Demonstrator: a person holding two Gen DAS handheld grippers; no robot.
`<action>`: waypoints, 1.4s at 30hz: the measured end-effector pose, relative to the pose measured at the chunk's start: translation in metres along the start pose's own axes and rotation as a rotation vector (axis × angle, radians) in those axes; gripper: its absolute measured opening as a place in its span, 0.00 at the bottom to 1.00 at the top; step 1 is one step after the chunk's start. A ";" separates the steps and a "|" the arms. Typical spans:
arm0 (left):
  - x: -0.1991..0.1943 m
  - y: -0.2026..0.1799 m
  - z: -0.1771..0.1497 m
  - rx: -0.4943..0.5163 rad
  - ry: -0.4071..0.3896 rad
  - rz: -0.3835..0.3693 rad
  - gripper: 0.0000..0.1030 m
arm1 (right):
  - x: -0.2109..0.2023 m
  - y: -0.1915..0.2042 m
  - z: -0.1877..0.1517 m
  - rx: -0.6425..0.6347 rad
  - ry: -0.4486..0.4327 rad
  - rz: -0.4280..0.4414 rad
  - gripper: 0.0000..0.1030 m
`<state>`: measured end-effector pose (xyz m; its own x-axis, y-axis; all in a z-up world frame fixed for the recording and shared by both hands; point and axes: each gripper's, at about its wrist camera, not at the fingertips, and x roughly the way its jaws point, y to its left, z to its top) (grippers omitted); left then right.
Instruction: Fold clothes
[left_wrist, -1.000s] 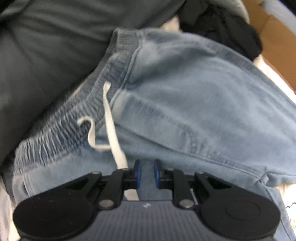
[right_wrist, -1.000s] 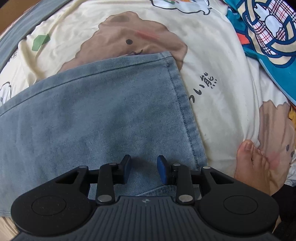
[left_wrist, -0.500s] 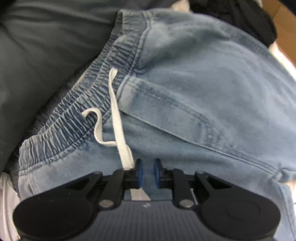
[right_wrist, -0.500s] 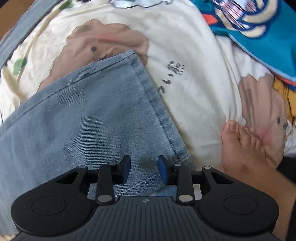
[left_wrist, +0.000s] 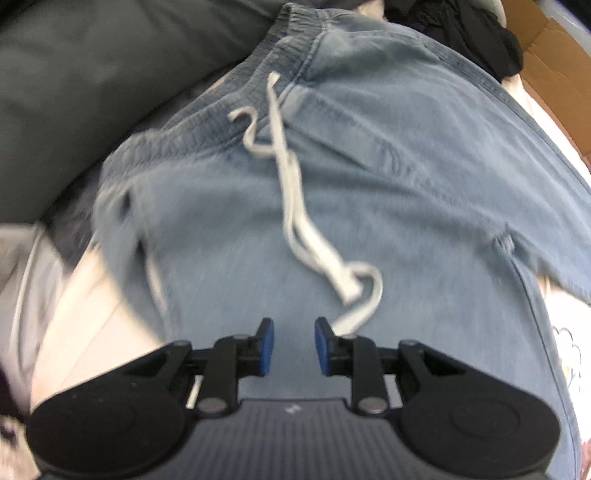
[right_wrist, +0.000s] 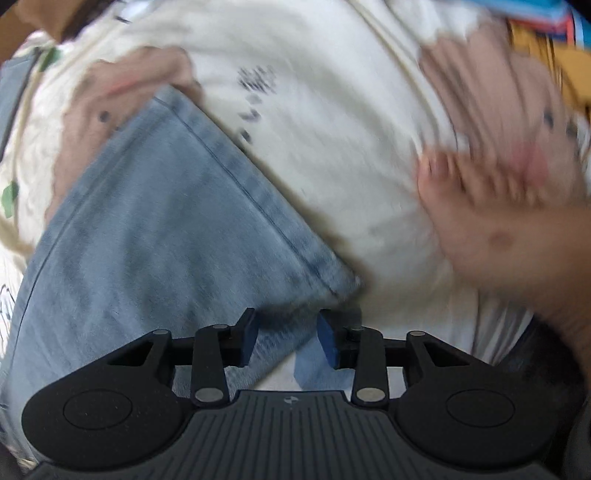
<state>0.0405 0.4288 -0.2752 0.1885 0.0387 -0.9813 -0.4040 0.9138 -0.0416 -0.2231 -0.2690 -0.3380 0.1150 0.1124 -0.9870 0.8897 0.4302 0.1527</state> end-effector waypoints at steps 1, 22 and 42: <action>-0.002 0.003 -0.004 -0.008 0.004 0.001 0.27 | 0.002 -0.004 -0.001 0.021 0.010 0.009 0.43; -0.014 0.048 -0.051 -0.174 0.008 0.006 0.29 | -0.025 0.007 -0.003 -0.023 -0.125 -0.026 0.04; 0.018 0.075 -0.060 -0.383 -0.078 -0.114 0.31 | 0.014 0.025 -0.020 0.054 0.066 0.208 0.39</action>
<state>-0.0398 0.4740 -0.3072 0.3129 -0.0103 -0.9497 -0.6778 0.6980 -0.2309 -0.2084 -0.2388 -0.3473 0.2709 0.2532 -0.9287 0.8724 0.3433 0.3481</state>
